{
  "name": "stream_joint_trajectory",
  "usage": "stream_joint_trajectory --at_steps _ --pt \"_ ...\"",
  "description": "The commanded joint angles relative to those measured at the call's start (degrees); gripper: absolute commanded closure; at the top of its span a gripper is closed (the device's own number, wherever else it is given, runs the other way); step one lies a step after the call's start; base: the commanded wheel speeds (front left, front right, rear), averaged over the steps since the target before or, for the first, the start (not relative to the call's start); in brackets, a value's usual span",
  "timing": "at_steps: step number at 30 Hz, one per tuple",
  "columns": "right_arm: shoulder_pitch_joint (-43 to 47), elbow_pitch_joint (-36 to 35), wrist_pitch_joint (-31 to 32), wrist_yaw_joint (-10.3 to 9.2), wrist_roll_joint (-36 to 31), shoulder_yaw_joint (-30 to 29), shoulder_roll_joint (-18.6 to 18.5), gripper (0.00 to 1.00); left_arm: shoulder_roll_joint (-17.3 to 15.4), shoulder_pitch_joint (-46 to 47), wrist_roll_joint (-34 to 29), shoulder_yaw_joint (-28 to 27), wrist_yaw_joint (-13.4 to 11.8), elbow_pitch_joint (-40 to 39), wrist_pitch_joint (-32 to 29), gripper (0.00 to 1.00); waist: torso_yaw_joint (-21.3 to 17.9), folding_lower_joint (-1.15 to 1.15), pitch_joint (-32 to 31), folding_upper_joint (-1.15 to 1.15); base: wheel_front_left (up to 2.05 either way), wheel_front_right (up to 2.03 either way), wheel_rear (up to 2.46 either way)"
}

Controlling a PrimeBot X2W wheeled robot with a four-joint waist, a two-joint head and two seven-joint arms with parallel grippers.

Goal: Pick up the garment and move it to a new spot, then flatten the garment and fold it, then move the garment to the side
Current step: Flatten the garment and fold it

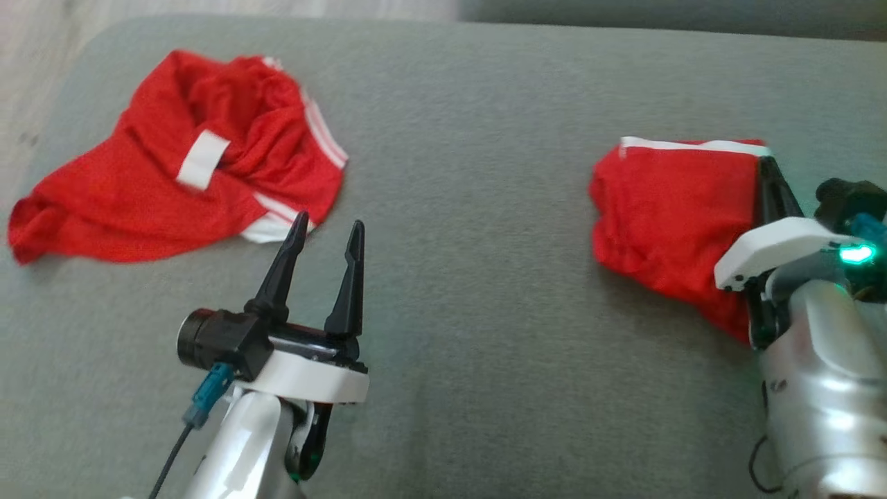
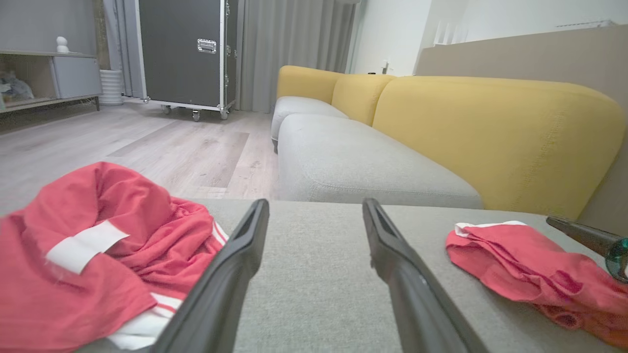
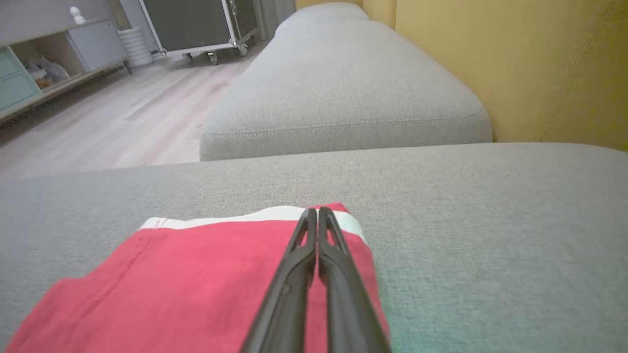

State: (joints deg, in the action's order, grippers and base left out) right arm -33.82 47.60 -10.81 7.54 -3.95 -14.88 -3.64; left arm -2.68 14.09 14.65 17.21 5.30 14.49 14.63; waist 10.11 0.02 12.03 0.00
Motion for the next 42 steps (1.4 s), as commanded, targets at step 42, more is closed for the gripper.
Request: stream_joint_trajectory --at_steps 42 --pt "6.9 -6.6 -4.2 -0.05 7.6 15.5 -0.7 1.00 -0.2 -1.6 1.9 -3.6 -0.9 -0.8 0.4 0.00 -5.2 -0.02 -10.6 0.00 0.00 0.00 0.00"
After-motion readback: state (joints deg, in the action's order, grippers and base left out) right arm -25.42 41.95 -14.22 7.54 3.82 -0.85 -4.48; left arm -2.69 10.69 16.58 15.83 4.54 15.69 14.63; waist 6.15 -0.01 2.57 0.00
